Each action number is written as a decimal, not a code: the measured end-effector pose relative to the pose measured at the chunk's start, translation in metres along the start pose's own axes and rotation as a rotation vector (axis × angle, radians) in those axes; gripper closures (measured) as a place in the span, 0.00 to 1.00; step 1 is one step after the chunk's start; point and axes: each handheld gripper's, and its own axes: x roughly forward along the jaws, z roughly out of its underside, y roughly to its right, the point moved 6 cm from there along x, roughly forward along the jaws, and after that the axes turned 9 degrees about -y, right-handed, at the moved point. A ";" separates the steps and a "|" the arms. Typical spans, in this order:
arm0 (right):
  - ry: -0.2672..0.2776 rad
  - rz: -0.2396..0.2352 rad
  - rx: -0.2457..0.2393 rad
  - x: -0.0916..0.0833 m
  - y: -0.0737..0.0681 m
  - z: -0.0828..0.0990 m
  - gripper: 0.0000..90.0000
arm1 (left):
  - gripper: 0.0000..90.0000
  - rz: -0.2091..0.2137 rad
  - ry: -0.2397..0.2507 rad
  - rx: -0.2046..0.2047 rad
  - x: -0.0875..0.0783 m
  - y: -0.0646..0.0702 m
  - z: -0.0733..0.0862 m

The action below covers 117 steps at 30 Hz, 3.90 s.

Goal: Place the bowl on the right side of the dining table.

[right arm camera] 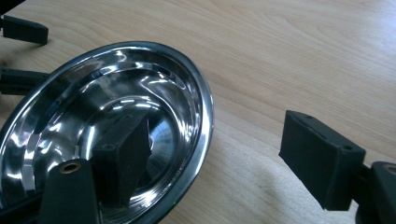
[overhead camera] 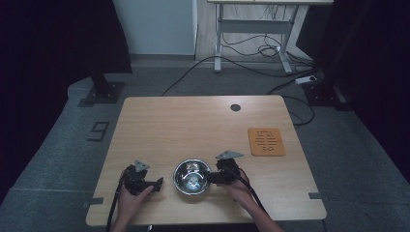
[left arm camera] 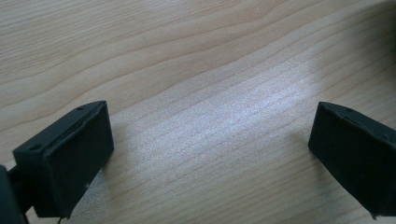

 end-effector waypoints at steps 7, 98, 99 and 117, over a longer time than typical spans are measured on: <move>-0.030 -0.010 0.000 0.011 -0.001 0.004 0.28 | 0.00 0.000 0.000 0.000 0.000 0.000 0.000; -0.003 -0.281 0.275 0.001 0.016 0.001 0.93 | 0.00 0.003 -0.001 0.006 0.001 0.000 -0.001; 0.000 -0.279 0.276 -0.001 0.017 0.000 0.93 | 0.00 0.004 -0.001 0.006 0.001 0.000 -0.001; 0.056 -0.268 0.287 -0.016 0.028 -0.006 0.93 | 0.00 0.004 0.000 0.005 0.001 0.000 -0.001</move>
